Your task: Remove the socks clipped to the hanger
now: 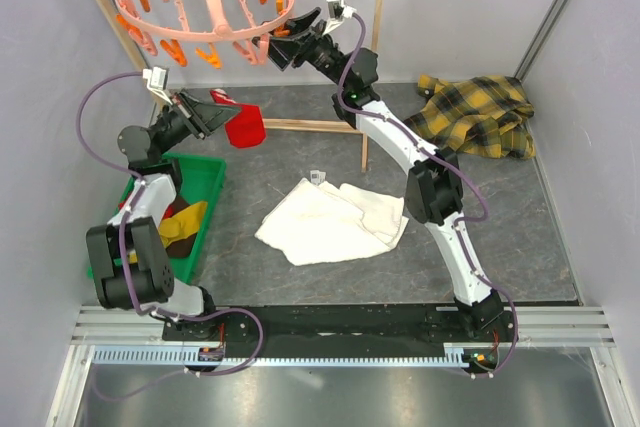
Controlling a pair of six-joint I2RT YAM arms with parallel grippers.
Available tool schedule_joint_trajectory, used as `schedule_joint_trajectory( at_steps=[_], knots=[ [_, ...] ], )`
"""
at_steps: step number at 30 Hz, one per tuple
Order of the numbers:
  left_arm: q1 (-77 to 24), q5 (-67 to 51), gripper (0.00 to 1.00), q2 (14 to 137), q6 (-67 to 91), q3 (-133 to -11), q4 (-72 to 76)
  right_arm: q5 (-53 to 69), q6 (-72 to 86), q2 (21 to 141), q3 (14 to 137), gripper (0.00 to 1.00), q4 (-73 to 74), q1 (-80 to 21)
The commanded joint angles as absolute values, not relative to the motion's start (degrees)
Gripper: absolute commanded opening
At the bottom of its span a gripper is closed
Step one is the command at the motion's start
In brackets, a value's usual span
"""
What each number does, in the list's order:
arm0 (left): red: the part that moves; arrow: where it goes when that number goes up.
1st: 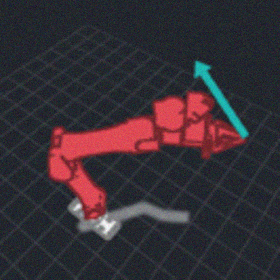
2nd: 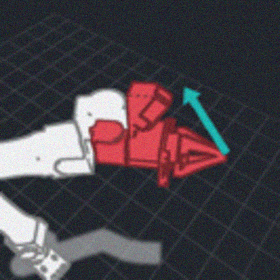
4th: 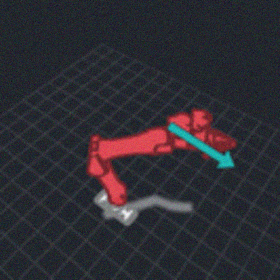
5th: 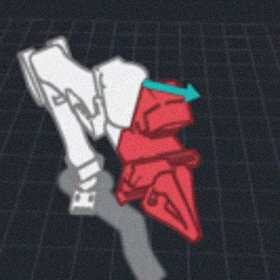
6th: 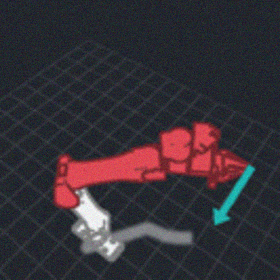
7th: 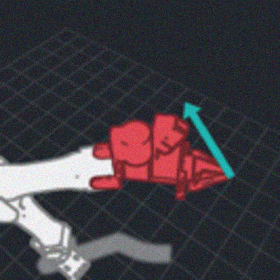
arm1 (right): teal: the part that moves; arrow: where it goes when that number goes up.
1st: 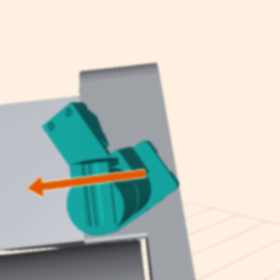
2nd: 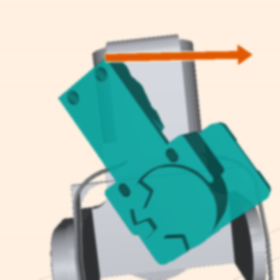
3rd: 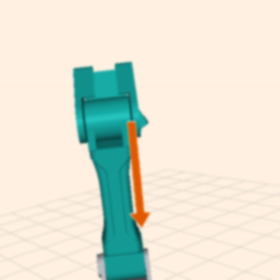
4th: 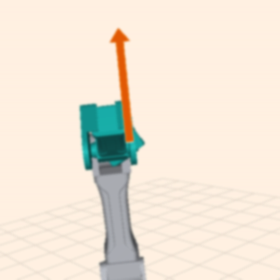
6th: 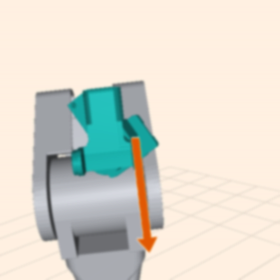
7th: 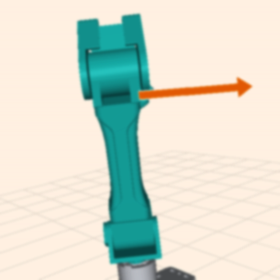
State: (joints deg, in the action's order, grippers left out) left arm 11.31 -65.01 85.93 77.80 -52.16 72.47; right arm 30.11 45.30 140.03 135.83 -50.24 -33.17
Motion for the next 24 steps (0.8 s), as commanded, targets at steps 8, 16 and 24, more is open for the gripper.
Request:
schedule_joint_trajectory(
  at_steps=[8,16,24],
  knots=[
    [12.74,-21.31,0.02,59.25,34.36,-52.56,0.43,31.90,48.33,123.32,111.38,0.98,-53.51,-31.29],
    [12.74,14.99,0.02,50.81,37.07,-43.80,-12.74,32.35,47.56,109.00,86.68,0.98,-55.82,-30.67],
    [13.09,29.70,0.99,56.68,45.00,-41.65,-12.63,29.01,37.37,94.51,70.93,0.98,-35.73,-30.67]
  ],
)
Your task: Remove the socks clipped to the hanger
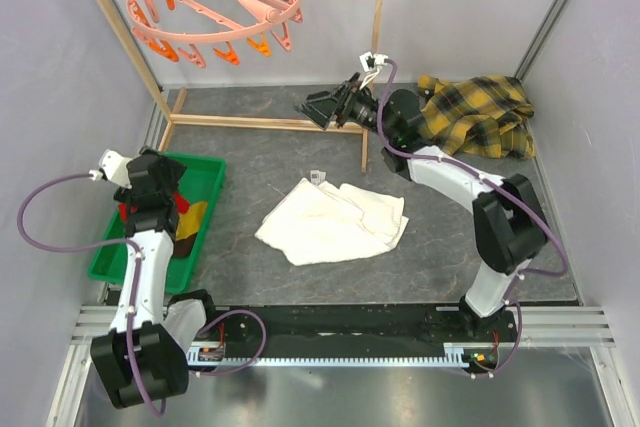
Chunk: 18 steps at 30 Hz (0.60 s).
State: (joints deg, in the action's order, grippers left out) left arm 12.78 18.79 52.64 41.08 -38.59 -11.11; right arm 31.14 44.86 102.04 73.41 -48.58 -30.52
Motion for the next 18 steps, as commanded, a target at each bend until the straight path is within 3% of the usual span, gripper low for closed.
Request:
schedule_joint_trajectory(
  at_steps=[1,5,7,18],
  knots=[
    [13.10,30.14,0.99,57.47,45.52,-44.79,-17.18,27.87,35.61,93.35,71.36,0.98,-30.29,-30.59],
    [12.92,28.84,0.99,54.24,44.04,-46.23,-18.37,21.63,26.73,90.79,78.29,0.98,2.11,-30.59],
    [12.92,25.77,0.99,51.42,39.06,-47.45,-16.02,17.77,25.84,89.74,80.15,0.98,6.75,-30.67],
    [10.91,-21.34,0.99,48.70,31.28,-55.19,-13.89,-2.00,31.46,72.44,72.17,0.98,23.10,-30.67]
  ],
)
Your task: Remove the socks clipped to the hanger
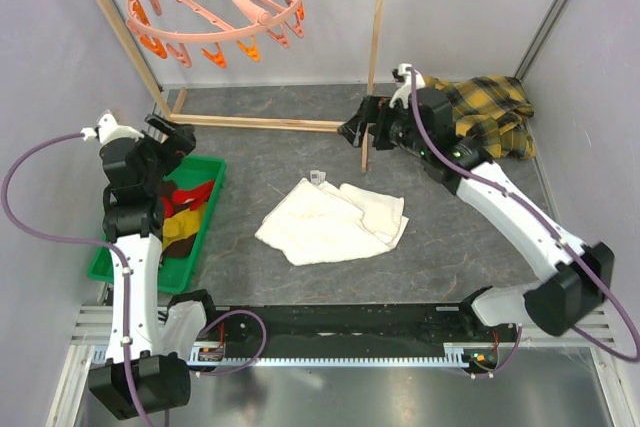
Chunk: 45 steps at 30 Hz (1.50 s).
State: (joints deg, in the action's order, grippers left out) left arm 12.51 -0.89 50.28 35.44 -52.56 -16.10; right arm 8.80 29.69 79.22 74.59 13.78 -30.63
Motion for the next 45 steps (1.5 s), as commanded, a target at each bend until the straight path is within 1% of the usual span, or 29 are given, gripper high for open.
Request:
schedule_joint_trajectory(
  at_steps=[1,2,4,6,7,10,15,19,22,31,45],
  knots=[
    [9.07,-22.84,0.99,47.56,33.20,-54.67,-13.28,-3.24,31.81,71.12,71.29,0.98,24.94,-30.76],
    [7.83,-27.03,0.99,46.94,33.57,-53.97,-11.79,-4.03,31.73,68.58,69.28,0.98,25.57,-30.59],
    [3.02,-30.13,0.99,46.06,33.92,-52.04,-7.83,-5.00,31.99,66.54,68.38,0.98,28.19,-30.67],
    [0.71,-30.41,0.99,45.00,33.58,-51.16,-7.12,-5.10,32.78,64.26,67.85,0.98,29.70,-30.67],
    [-3.47,-30.67,0.99,44.56,33.31,-50.63,-6.42,-4.84,32.78,63.55,67.59,0.98,31.10,-30.76],
    [-7.98,-33.13,0.99,42.89,31.73,-47.64,-2.13,-5.27,32.87,60.48,66.62,0.98,32.78,-30.76],
    [-11.42,-39.98,0.99,41.84,29.89,-44.48,2.10,-7.03,31.29,56.17,65.65,0.98,33.49,-30.67],
    [-11.43,-43.75,0.99,41.22,27.95,-43.42,2.02,-8.17,29.98,54.67,66.88,0.98,33.92,-30.76],
    [-11.43,-44.82,0.99,39.82,27.95,-43.59,1.32,-6.78,28.66,54.14,68.55,0.98,33.84,-30.76],
    [-11.43,-42.54,0.99,36.12,26.63,-44.74,0.35,-1.68,25.67,52.56,70.58,0.98,32.26,-30.76],
    [-11.43,-42.36,0.99,36.91,26.54,-46.23,0.35,-4.04,25.23,48.87,69.79,0.98,30.76,-30.76]
  ],
)
